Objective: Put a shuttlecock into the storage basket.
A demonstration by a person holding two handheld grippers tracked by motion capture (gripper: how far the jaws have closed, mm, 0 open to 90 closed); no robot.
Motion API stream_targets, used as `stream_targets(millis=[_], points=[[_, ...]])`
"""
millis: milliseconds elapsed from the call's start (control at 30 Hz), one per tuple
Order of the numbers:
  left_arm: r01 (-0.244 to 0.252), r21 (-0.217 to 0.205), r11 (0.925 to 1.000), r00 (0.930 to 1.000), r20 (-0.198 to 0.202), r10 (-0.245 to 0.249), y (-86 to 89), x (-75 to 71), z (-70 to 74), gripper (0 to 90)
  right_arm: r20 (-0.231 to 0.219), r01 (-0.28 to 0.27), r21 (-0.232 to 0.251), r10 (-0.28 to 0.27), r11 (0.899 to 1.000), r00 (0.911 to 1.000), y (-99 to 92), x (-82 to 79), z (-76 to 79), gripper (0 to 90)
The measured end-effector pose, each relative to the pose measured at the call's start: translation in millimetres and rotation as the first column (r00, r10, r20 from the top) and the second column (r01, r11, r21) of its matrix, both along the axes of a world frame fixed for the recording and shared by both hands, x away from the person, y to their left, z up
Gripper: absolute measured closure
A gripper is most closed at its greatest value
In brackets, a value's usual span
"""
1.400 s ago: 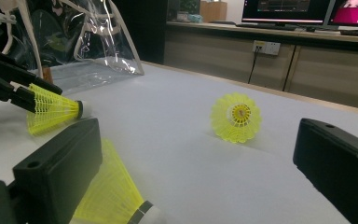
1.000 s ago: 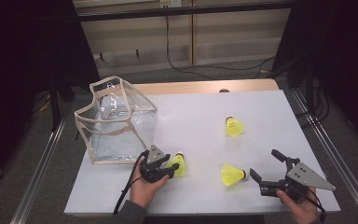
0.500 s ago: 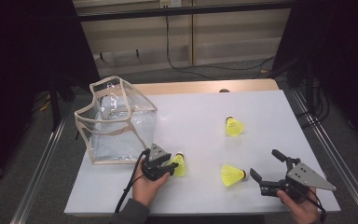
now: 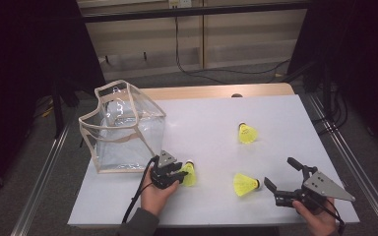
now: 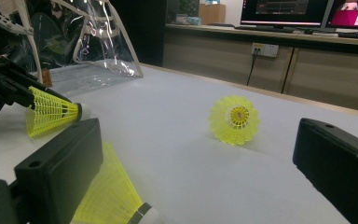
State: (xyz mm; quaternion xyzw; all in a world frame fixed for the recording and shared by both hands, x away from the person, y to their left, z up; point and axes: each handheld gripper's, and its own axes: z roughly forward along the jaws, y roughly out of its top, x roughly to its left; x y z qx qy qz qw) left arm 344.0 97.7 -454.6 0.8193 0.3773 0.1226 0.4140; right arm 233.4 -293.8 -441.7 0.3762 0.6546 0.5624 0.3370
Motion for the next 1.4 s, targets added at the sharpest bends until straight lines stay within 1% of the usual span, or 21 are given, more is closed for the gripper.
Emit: stream_targets(millis=[200, 400, 467, 800, 967, 1067, 1133, 1200, 1267, 1400], points=[[0.005, 0.004, 1.0000, 1.0000, 0.003, -0.005, -0.6, 0.0, -0.3, 68.9, 0.000, -0.001, 0.002, 0.001, 1.000, 1.0000, 0.0, 0.0, 0.1, 1.6], [0.001, -0.008, 1.0000, 1.0000, -0.003, -0.001, -0.6, 0.1, 0.0, 72.3, 0.000, -0.001, 0.002, 0.001, 1.000, 1.0000, 0.1, -0.2, 0.1, 1.6], [-0.002, -0.019, 0.9998, 1.0000, -0.002, 0.002, -0.7, 0.1, -0.4, 74.4, 0.000, -0.001, 0.002, 0.001, 1.000, 1.0000, 0.1, -0.2, 0.1, 1.6], [0.004, -0.026, 0.9996, 1.0000, -0.009, -0.004, -0.6, 0.0, -0.4, 76.9, 0.001, -0.001, 0.002, 0.001, 1.000, 1.0000, 0.1, -0.2, 0.2, 1.6], [0.006, -0.022, 0.9997, 0.9999, -0.013, -0.007, -1.1, -0.5, 0.1, 78.3, 0.001, -0.001, 0.002, 0.001, 1.000, 1.0000, 0.0, -0.2, 0.2, 1.7], [0.012, -0.027, 0.9996, 0.9997, -0.023, -0.013, -1.0, -0.5, 0.8, 78.2, 0.002, 0.000, 0.002, 0.000, 1.000, 1.0000, 0.1, -0.2, 0.3, 1.7], [0.004, -0.055, 0.9985, 0.9997, -0.025, -0.006, -0.6, -0.3, 1.8, 78.2, 0.001, -0.001, 0.002, 0.001, 1.000, 1.0000, 0.1, -0.3, 0.2, 1.7], [-0.003, -0.052, 0.9986, 0.9996, -0.027, 0.002, -0.1, -0.1, 2.9, 78.2, 0.001, -0.001, 0.002, 0.001, 1.000, 1.0000, 0.0, -0.2, 0.3, 1.7], [-0.002, -0.066, 0.9978, 0.9993, -0.038, 0.000, 0.7, 0.1, 4.1, 80.9, 0.000, -0.001, 0.003, 0.001, 1.000, 1.0000, 0.1, -0.3, 0.2, 1.7], [-0.001, -0.070, 0.9975, 0.9982, -0.060, -0.004, -0.1, -0.4, 7.1, 83.6, 0.002, -0.002, 0.003, 0.002, 1.000, 1.0000, -0.1, -0.2, 0.3, 1.7]])
